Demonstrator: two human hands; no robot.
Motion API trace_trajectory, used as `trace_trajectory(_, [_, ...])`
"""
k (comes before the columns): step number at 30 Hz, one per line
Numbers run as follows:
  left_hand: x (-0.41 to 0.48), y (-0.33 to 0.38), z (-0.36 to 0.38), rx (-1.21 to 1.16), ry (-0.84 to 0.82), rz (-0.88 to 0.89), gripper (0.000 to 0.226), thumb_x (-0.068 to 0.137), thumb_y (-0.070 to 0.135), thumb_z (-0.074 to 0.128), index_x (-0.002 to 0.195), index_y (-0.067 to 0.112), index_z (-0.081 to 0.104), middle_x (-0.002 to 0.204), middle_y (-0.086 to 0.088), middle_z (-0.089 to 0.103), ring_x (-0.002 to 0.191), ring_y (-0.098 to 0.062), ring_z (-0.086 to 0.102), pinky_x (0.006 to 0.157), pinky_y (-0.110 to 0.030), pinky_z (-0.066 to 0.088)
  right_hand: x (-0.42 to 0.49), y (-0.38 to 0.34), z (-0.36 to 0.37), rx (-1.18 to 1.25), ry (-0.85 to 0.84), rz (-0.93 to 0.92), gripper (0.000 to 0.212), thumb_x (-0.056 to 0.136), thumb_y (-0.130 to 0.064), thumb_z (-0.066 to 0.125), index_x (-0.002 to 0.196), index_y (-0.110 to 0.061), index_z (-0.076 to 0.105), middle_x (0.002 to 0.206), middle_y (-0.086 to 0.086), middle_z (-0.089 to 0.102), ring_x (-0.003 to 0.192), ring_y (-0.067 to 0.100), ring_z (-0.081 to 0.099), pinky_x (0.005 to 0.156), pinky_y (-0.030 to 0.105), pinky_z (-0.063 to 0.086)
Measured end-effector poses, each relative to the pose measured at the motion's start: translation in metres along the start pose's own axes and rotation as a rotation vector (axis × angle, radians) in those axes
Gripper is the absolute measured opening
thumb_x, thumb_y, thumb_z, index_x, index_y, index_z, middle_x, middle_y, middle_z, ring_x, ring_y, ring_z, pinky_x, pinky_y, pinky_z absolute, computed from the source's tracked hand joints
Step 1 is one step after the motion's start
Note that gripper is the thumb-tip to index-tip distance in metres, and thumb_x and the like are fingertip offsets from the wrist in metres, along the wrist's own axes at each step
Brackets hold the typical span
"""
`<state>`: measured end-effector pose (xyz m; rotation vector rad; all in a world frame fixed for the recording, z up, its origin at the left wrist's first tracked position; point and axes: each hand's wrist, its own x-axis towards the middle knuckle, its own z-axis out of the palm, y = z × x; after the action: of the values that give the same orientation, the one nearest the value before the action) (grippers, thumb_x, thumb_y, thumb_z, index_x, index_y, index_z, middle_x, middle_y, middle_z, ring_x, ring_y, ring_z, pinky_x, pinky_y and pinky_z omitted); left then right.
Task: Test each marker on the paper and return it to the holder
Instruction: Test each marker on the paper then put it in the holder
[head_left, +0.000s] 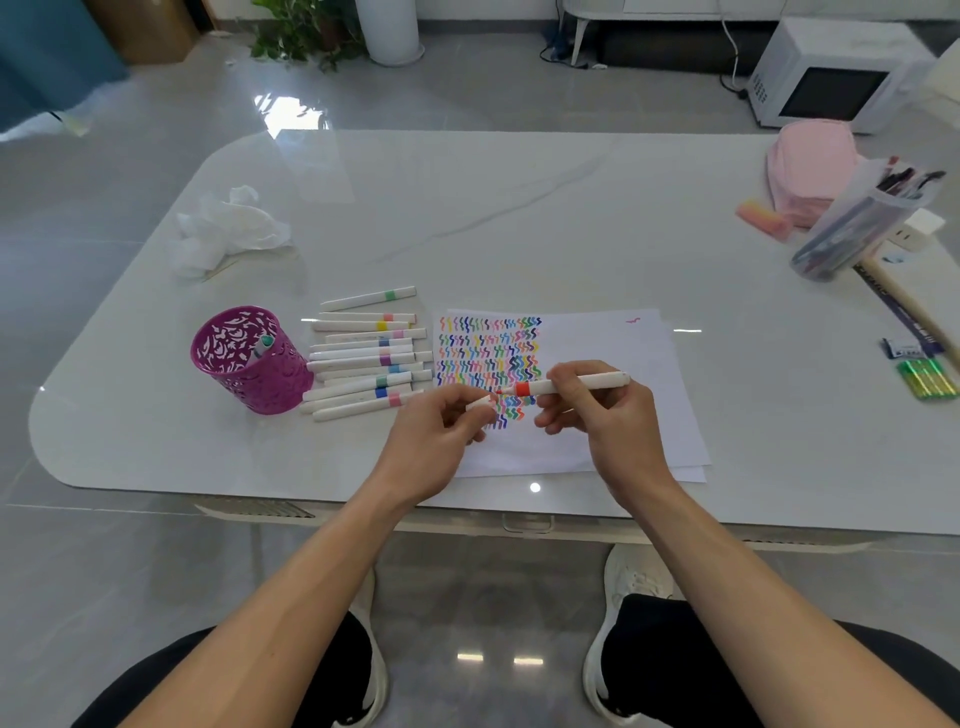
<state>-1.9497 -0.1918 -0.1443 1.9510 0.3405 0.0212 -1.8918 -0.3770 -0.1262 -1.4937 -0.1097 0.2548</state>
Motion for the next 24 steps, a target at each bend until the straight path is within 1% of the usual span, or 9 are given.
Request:
trace_trajectory(5, [0.0, 0.002, 0.003, -0.108, -0.029, 0.004, 0.013, 0.098, 0.024, 0.062, 0.103, 0.016, 0.071, 0.088, -0.004, 0.073, 0.078, -0.019, 0.069, 0.075, -0.028, 0.058, 0.0, 0.002, 0.0, -0.031, 0.004, -0.011, 0.015, 0.099, -0.017, 0.066, 0.095, -0.004, 0.072, 0.079, 0.007, 0.078, 0.066, 0.03, 0.072, 0.06, 0.032, 0.06])
trace_trajectory(9, [0.001, 0.002, 0.001, -0.116, -0.049, 0.007, 0.011, 0.097, 0.021, 0.064, 0.106, 0.017, 0.069, 0.087, -0.004, 0.072, 0.08, -0.02, 0.069, 0.075, -0.026, 0.057, 0.001, 0.005, -0.001, -0.073, -0.004, -0.011, 0.015, 0.098, -0.019, 0.067, 0.096, -0.006, 0.073, 0.078, 0.006, 0.078, 0.067, 0.028, 0.074, 0.06, 0.031, 0.061])
trace_trajectory(11, [0.0, 0.001, 0.001, -0.085, -0.065, 0.016, 0.014, 0.096, 0.022, 0.065, 0.108, 0.017, 0.069, 0.089, -0.002, 0.071, 0.081, -0.018, 0.069, 0.076, -0.025, 0.057, 0.001, 0.007, 0.0, -0.091, -0.016, -0.009, 0.014, 0.098, -0.02, 0.067, 0.096, -0.007, 0.073, 0.077, 0.006, 0.077, 0.066, 0.027, 0.074, 0.06, 0.03, 0.061])
trace_trajectory(16, [-0.002, 0.001, 0.001, -0.035, -0.085, 0.05, 0.015, 0.095, 0.024, 0.066, 0.11, 0.02, 0.069, 0.085, 0.006, 0.071, 0.078, -0.012, 0.068, 0.075, -0.025, 0.058, -0.001, 0.011, 0.001, -0.084, -0.042, 0.003, 0.015, 0.097, -0.019, 0.069, 0.096, -0.004, 0.072, 0.077, 0.012, 0.076, 0.067, 0.032, 0.074, 0.062, 0.036, 0.062])
trace_trajectory(19, [-0.002, 0.003, 0.001, -0.032, -0.068, 0.055, 0.015, 0.095, 0.023, 0.067, 0.109, 0.019, 0.071, 0.083, 0.007, 0.074, 0.076, -0.01, 0.07, 0.073, -0.021, 0.057, -0.001, 0.013, 0.003, -0.061, -0.046, 0.011, 0.017, 0.097, -0.017, 0.069, 0.097, 0.0, 0.07, 0.079, 0.014, 0.076, 0.067, 0.033, 0.075, 0.062, 0.037, 0.062])
trace_trajectory(21, [-0.004, 0.004, 0.0, -0.052, -0.048, 0.053, 0.014, 0.094, 0.019, 0.068, 0.107, 0.016, 0.073, 0.08, 0.005, 0.075, 0.074, -0.011, 0.072, 0.072, -0.019, 0.057, -0.003, 0.015, 0.006, -0.018, -0.046, 0.028, 0.018, 0.096, -0.015, 0.07, 0.096, 0.003, 0.07, 0.08, 0.016, 0.077, 0.069, 0.036, 0.075, 0.063, 0.04, 0.063])
trace_trajectory(24, [-0.005, 0.005, 0.0, -0.1, -0.033, 0.034, 0.015, 0.093, 0.014, 0.069, 0.106, 0.011, 0.075, 0.08, -0.003, 0.076, 0.073, -0.014, 0.073, 0.072, -0.022, 0.058, -0.007, 0.016, 0.009, 0.045, -0.041, 0.068, 0.019, 0.096, -0.014, 0.07, 0.097, 0.005, 0.069, 0.081, 0.02, 0.077, 0.071, 0.039, 0.076, 0.067, 0.043, 0.064])
